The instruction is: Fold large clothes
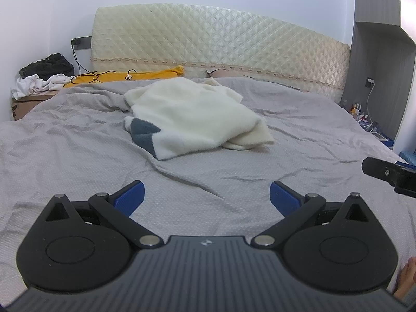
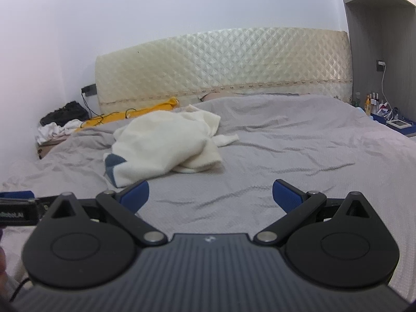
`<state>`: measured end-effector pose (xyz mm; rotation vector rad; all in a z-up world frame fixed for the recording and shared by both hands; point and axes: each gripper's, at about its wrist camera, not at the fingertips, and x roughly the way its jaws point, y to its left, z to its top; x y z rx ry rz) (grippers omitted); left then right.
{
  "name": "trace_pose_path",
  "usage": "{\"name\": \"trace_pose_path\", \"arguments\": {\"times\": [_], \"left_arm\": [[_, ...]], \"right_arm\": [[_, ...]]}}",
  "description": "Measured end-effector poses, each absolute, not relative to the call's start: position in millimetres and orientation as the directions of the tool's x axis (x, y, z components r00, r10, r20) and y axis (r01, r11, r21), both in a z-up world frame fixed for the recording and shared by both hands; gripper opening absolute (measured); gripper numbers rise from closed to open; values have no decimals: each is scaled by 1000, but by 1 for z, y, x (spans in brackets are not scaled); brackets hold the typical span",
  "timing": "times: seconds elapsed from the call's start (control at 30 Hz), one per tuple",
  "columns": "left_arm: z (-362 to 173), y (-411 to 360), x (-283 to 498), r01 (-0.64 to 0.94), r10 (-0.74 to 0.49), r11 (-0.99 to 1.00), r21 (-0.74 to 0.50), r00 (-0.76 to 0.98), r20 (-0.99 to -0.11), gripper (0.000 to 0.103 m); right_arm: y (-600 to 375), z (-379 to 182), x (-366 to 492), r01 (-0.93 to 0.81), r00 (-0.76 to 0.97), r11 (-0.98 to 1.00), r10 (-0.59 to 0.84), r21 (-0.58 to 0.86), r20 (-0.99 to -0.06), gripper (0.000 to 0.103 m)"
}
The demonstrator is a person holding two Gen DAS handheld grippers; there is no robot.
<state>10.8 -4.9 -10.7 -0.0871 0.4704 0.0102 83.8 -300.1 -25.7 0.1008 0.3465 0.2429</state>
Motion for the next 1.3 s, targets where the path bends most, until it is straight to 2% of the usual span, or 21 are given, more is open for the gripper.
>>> {"name": "trace_pose_path", "arguments": {"times": [0.2,0.33,0.6,0.77,0.93,1.07,1.17,1.23,1.3], "left_arm": [[-10,-6,32,-24,-17,996,-85,889,-457,103],[-2,-4,58,-33,12,999,-40,894,-448,103],[1,8,127,23,-49,998,-54,836,-547,103],[2,32,179,85,-138,989,-117,797,-587,103],[-6,50,230,91,-99,995,-43,800,-592,103],[-25,60,269,136,-118,991,-15,796,-594,103],[-46,63,293,222,-182,975,-2,797,-575,102],[-58,61,307,288,-229,957,20,802,-552,102],[-73,59,323,340,-272,940,30,798,-537,102]], "right_arm": [[-300,-31,106,-183,901,970,231,159,-368,103],[-302,-34,125,-163,887,963,238,213,-395,103],[-304,-25,165,-132,872,917,288,377,-397,103],[-295,-22,211,-101,869,926,260,362,-422,103],[-286,-36,262,-104,846,915,287,390,-449,103],[-276,-58,303,-127,828,903,324,411,-457,103],[-264,-74,337,-184,791,898,376,399,-483,100],[-252,-83,358,-263,768,910,399,321,-501,96],[-250,-94,378,-296,750,898,430,326,-502,90]]}}
